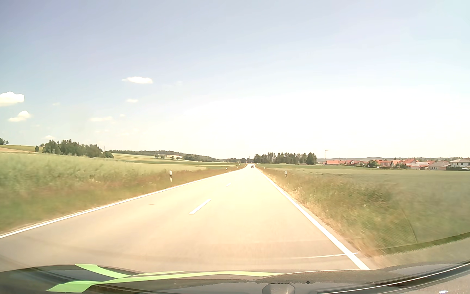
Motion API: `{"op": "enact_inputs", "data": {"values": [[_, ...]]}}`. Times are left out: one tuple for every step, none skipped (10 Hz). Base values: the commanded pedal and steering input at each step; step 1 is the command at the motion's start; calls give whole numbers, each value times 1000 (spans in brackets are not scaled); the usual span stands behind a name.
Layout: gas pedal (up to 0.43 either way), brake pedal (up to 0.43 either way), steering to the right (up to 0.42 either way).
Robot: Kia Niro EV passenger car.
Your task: Follow the waypoints while adhering to traffic rules and regulations
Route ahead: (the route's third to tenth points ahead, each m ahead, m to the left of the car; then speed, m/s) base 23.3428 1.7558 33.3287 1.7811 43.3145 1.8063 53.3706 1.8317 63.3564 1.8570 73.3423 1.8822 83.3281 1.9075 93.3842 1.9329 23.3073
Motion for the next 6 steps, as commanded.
{"op": "enact_inputs", "data": {"values": [[240, 0, -4], [228, 0, -3], [220, 0, -3], [220, 0, -3], [220, 0, -3], [220, 0, -3]]}}
